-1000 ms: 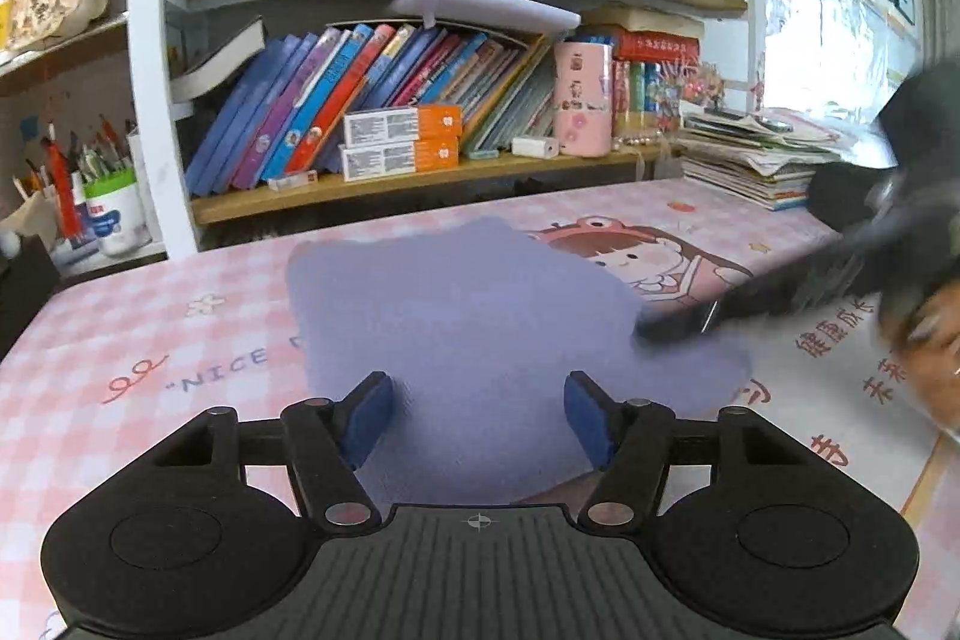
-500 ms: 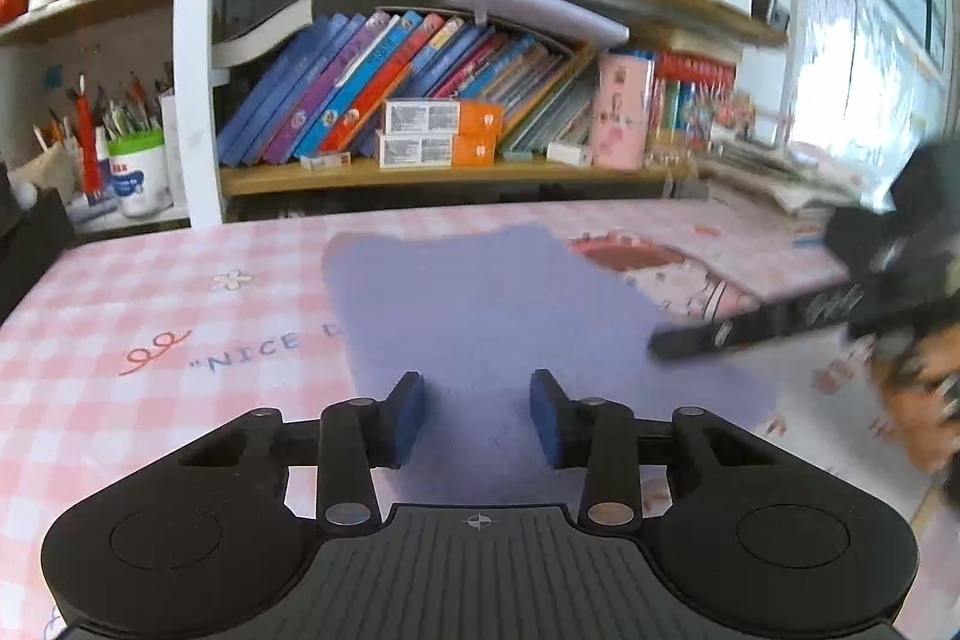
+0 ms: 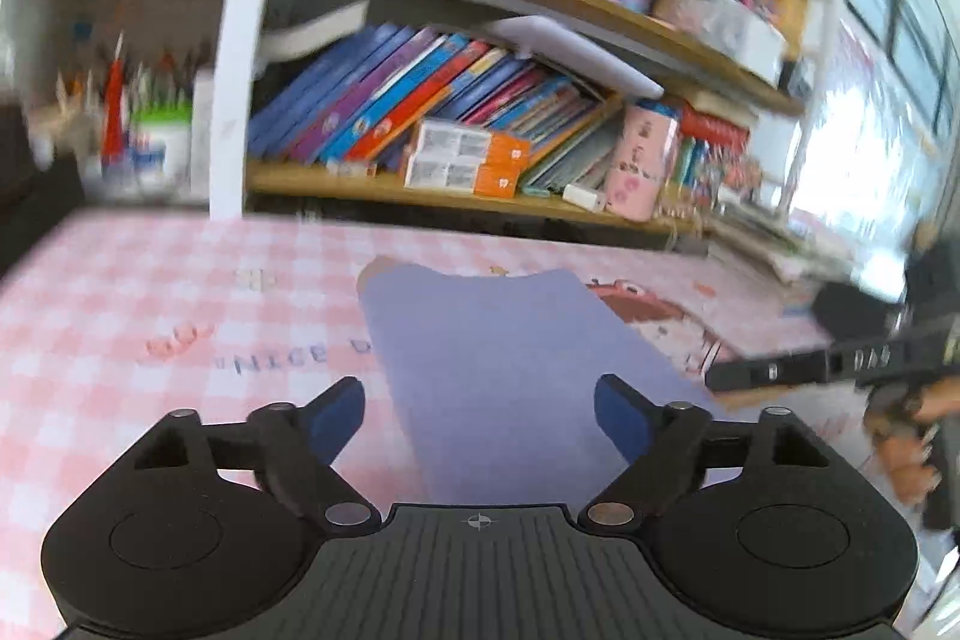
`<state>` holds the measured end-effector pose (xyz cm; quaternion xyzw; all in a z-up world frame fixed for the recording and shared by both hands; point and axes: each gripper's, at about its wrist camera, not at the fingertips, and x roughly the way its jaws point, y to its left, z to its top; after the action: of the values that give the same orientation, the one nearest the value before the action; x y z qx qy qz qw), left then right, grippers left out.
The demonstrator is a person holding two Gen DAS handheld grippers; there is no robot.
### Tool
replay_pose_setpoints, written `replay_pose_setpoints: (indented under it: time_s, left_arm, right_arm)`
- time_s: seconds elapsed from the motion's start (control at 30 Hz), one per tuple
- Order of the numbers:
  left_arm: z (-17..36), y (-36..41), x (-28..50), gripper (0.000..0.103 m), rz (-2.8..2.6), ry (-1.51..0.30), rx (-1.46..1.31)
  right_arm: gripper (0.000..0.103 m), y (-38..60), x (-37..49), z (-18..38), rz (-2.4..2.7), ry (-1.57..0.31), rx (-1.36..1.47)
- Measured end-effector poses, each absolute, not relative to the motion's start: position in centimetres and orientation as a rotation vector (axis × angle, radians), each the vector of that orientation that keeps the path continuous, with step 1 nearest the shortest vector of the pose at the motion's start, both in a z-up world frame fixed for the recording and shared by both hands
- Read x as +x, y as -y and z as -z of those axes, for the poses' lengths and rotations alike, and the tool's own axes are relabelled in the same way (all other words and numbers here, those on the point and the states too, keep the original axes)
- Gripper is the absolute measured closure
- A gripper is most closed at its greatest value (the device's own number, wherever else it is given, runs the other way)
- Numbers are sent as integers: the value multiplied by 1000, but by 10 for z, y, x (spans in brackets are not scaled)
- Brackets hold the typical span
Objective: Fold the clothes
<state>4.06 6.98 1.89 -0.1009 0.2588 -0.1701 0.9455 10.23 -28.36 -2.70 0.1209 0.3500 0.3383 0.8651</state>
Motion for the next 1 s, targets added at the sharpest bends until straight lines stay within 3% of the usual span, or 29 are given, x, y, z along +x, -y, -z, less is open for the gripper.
replay_pose_setpoints:
  time_s: [0.1, 0.37, 0.43, 0.57, 0.77, 1.0]
  left_arm:
    - [-4, -83, 61, 15, 349, -604, -323]
    - [31, -88, 98, 18, 405, -712, -575]
    - [31, -81, 99, 32, 416, -714, -575]
    - [22, -66, 86, 40, 415, -694, -510]
    - [12, -42, 44, 42, 491, -698, -453]
    - [14, -30, 0, 39, 556, -750, -445]
  right_arm:
    - [41, 288, 116, 37, -686, -818, 319]
    - [41, 278, 135, 57, -720, -929, 454]
    - [50, 274, 131, 54, -727, -913, 427]
    - [74, 268, 121, 48, -738, -880, 372]
    - [77, 289, 65, 32, -745, -817, 235]
    - [74, 327, 8, 36, -759, -852, 291]
